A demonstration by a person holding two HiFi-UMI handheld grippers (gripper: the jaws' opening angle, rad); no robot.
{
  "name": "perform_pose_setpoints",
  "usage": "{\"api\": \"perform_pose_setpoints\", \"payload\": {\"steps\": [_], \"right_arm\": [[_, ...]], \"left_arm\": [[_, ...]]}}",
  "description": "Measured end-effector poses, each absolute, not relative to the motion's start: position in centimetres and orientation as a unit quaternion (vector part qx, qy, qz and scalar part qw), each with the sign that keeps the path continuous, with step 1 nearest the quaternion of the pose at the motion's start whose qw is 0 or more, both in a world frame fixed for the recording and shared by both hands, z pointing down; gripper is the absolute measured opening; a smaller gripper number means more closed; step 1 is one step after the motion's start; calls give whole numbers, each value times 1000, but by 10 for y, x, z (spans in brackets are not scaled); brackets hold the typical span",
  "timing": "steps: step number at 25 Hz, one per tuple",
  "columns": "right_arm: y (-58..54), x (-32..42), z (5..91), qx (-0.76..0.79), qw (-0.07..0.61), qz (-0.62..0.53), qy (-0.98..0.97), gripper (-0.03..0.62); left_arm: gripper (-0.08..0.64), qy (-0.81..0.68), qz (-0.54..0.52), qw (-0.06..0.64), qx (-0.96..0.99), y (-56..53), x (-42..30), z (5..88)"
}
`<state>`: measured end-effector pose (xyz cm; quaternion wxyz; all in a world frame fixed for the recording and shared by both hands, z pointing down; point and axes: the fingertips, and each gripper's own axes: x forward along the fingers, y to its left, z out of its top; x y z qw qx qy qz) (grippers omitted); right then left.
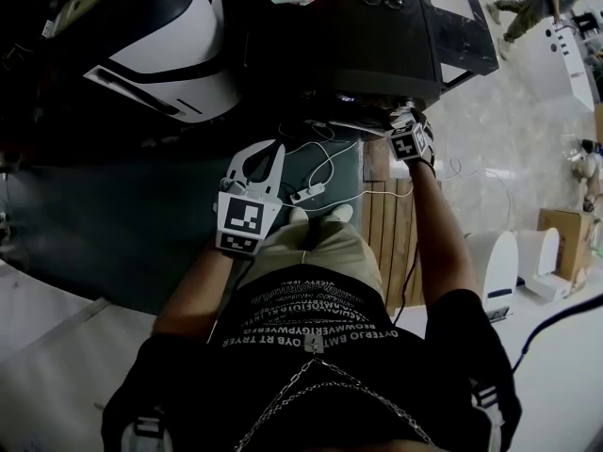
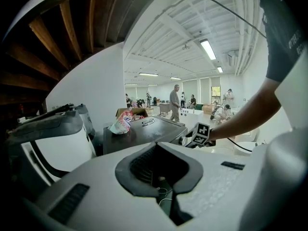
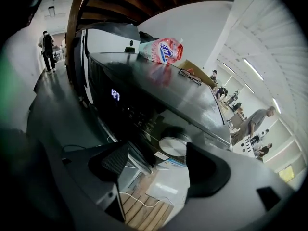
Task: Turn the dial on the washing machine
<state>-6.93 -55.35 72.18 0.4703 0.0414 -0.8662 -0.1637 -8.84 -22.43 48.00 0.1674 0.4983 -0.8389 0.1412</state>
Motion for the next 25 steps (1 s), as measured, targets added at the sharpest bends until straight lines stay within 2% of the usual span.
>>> {"api": "perform_pose_setpoints", "payload": {"steps": [1,2,4,7,8,15,25], "right_arm": [[-553,-70,716,43,456,-157,-875,353],[-548,-72,704,42,433,-151,-888,322],[-529,-71,663,36,373,-145,-916,166],[-499,-48,601,41,301,-137,-943,26],[-491,-38,584,46,284,-131,-949,-3],[-437,33,476,67,176,-64,-980,-3],[-404,48,378,53,118,-52,-990,-3]], "left_arm": [[5,-840,140,164,498,-224,-88,477],[5,-841,138,160,498,-223,-88,473],[5,-845,133,150,496,-222,-89,463],[6,-847,131,144,495,-216,-86,453],[5,-846,132,143,497,-215,-84,449],[6,-839,126,113,517,-212,-67,398],[6,-835,113,89,531,-216,-53,361]]}}
